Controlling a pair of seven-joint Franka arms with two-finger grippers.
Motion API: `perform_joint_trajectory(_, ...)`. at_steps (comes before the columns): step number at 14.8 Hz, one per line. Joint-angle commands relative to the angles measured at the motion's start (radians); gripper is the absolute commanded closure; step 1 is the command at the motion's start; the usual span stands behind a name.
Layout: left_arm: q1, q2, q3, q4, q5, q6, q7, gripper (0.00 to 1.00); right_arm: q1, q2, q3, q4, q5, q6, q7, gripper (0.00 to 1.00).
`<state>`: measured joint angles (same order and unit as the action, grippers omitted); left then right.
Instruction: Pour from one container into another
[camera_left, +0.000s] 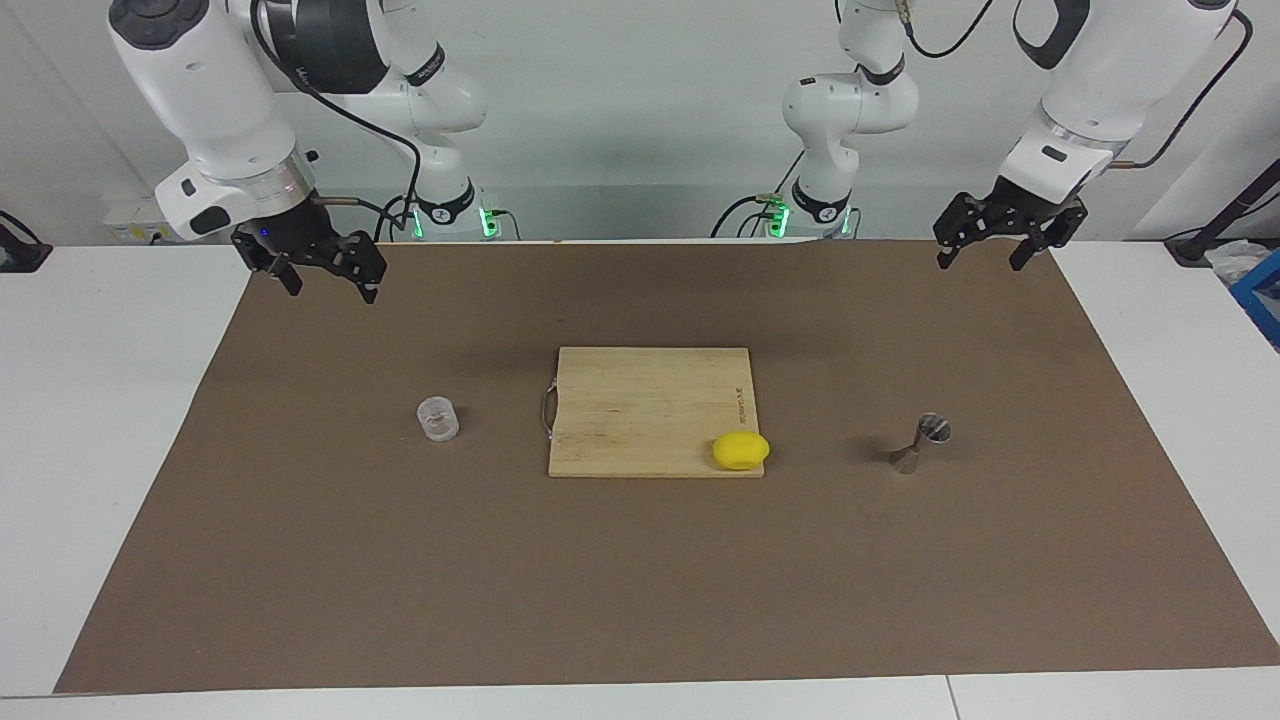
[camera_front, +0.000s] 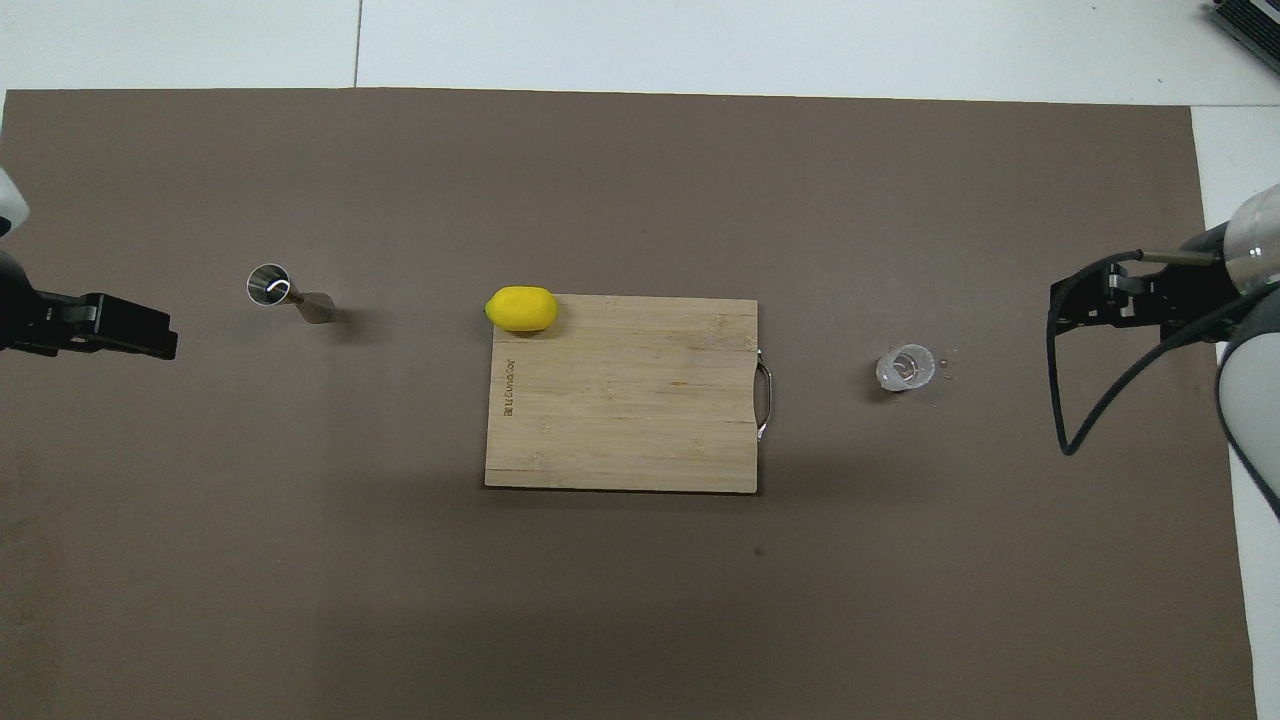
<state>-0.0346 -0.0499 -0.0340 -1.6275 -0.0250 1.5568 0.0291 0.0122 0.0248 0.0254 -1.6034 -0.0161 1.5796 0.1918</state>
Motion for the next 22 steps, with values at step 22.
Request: perform_joint_trajectory(22, 0.062, 0.086, 0.013, -0.095, -0.122, -0.012, -0.075, 0.00, -0.004, -0.005, -0.001, -0.012, -0.002, 0.016, -0.012, 0.00)
